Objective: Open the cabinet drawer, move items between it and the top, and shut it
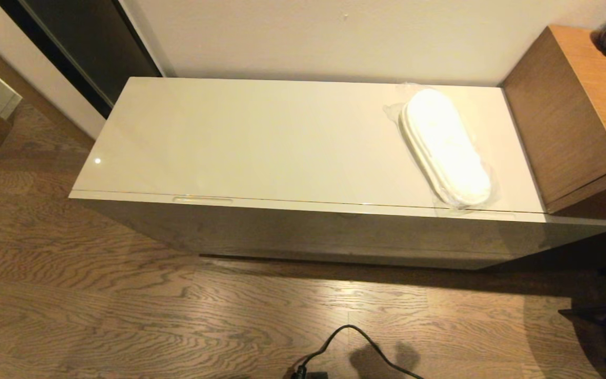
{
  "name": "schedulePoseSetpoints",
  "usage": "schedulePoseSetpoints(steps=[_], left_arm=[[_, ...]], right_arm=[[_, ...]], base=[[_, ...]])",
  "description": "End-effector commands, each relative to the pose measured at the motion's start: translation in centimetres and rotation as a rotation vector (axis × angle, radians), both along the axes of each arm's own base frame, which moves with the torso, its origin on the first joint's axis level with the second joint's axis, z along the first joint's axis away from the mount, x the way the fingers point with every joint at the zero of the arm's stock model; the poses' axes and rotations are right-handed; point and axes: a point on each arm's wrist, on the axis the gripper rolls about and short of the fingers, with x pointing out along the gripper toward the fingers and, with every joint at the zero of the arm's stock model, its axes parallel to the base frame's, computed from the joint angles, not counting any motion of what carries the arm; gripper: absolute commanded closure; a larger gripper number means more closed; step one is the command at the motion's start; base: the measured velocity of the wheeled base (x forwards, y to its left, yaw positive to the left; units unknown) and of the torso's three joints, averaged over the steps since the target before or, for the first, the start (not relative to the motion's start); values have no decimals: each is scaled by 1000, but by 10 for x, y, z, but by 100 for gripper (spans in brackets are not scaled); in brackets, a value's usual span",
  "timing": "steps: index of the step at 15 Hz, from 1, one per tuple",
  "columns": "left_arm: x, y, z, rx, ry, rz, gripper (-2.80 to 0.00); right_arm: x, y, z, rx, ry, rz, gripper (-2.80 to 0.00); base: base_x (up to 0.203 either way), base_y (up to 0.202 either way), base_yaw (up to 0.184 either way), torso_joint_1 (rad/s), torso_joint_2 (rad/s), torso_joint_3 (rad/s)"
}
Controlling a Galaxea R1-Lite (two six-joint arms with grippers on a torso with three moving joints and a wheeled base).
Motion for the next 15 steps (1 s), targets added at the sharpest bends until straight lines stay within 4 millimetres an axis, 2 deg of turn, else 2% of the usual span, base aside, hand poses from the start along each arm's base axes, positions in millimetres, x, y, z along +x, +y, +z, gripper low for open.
schedulePoseSetpoints(steps=[1,4,8,9,15], left_arm=[[0,0,0,-1,1,-1,0],[0,0,-1,7,12,4,0],[0,0,-1,7,12,2,0],[0,0,-1,14,10,3,0],[0,0,-1,21,12,3,0]], right_arm=[[-15,-12,-8,-6,13,-103,0],[-20,-21,-24,-22,91,-238,0],[-67,-29,-43,-61,111,-235,0],[-71,-29,-44,-71,97,-226,0],[-53,-27,-8,-75,-3,-195,0]], base=[[0,0,0,0,0,0],[0,0,0,0,0,0],[0,0,0,0,0,0],[0,0,0,0,0,0],[0,29,0,1,-1,1]])
